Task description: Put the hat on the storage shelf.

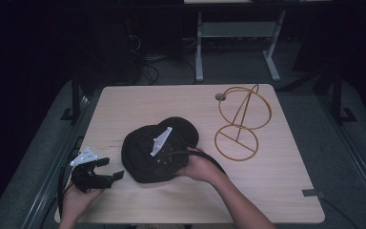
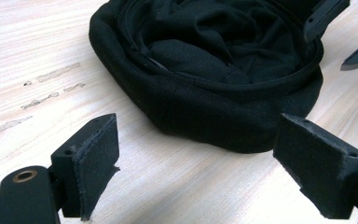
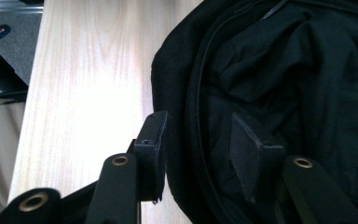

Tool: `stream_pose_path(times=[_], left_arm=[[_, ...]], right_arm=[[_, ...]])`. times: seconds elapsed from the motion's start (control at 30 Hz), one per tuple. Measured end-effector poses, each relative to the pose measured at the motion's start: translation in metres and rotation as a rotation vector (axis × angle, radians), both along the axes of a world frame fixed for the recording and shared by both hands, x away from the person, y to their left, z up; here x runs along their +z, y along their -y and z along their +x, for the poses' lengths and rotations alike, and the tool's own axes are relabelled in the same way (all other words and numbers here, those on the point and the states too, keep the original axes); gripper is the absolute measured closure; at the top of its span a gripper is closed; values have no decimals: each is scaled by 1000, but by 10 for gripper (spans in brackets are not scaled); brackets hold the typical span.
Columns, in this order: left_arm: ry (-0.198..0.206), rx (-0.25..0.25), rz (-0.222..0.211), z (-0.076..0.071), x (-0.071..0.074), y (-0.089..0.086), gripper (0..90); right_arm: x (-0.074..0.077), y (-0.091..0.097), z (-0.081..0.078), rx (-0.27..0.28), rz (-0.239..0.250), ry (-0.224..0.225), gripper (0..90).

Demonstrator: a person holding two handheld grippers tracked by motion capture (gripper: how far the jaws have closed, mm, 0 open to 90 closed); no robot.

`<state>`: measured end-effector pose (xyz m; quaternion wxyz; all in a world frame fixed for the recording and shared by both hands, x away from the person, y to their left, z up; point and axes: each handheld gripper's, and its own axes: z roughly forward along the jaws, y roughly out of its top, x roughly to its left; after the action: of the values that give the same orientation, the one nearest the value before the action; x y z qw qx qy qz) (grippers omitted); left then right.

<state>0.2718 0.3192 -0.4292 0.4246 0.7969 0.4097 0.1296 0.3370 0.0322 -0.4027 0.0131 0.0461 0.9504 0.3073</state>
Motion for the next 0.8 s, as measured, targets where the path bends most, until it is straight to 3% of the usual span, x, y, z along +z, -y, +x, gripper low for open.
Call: stream_pose_path(times=[0.3, 0.5, 0.8], left_arm=[[-5, 0, -3, 1, 0, 0, 136], [-8, 2, -1, 1, -1, -2, 136], [-14, 2, -3, 1, -1, -1, 136]], right_arm=[[-9, -11, 0, 25, -39, -2, 630], [-16, -17, 0, 35, -77, 9, 720], [-24, -26, 0, 48, -118, -2, 742]])
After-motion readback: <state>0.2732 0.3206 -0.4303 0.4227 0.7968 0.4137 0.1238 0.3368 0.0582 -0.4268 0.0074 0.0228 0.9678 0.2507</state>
